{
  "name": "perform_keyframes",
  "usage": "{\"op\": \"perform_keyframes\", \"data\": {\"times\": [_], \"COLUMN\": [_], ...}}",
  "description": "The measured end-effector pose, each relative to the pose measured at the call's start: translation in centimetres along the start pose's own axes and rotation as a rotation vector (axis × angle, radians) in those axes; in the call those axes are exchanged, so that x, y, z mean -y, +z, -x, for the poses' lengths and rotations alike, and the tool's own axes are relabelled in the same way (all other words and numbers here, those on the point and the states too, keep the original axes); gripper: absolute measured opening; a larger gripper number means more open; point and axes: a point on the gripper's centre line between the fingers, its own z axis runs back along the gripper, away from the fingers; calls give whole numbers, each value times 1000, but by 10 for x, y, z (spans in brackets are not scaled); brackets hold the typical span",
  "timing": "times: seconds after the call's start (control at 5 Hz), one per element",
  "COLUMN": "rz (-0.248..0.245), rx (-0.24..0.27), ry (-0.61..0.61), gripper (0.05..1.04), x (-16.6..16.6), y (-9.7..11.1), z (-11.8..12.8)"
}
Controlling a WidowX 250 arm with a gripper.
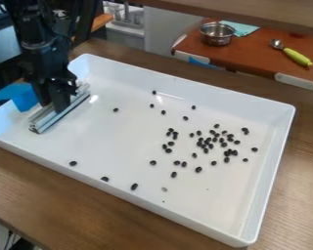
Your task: Sweep into pile
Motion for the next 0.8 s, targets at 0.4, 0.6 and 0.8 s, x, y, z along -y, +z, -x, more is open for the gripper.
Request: {"op": "perform_keyframes", "data": {"times": [0.4, 0.6, 0.8], "rz": [149, 170, 170], "rx": [-94, -105, -89], "ry": [2, 8, 0], "gripper": [336, 336, 336], "x": [60, 82, 105], "y": [1, -1, -3], "z": [0, -4, -11]}}
